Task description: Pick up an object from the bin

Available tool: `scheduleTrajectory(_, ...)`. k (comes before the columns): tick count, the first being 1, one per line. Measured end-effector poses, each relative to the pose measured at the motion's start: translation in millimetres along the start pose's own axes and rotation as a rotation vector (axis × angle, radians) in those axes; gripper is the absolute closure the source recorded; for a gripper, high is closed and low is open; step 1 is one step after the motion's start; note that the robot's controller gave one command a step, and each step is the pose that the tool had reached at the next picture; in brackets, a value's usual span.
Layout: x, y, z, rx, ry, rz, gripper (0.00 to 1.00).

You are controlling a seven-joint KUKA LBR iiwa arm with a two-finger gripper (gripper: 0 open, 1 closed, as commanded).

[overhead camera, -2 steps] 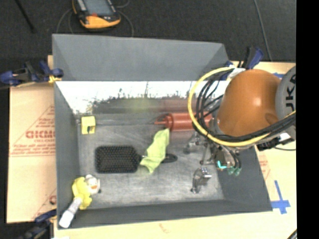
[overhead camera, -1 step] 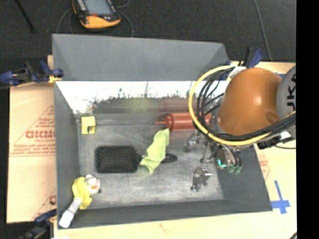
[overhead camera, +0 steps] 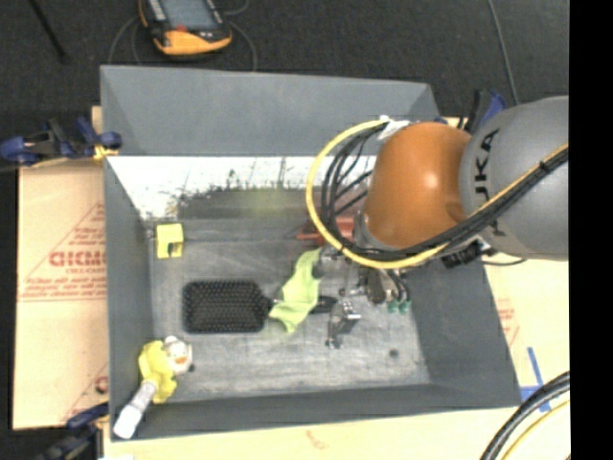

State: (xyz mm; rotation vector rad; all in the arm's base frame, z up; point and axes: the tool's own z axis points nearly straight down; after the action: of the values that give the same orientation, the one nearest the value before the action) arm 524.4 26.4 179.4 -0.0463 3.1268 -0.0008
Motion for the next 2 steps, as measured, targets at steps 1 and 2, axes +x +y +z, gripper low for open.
scheduleTrajectory(1,-5.8,41.7,29.1,-0.001,0.016,-0.114,0.0)
scheduleTrajectory(2,-24.6,64.5,31.4,-0.002,0.011,0.0,0.0)
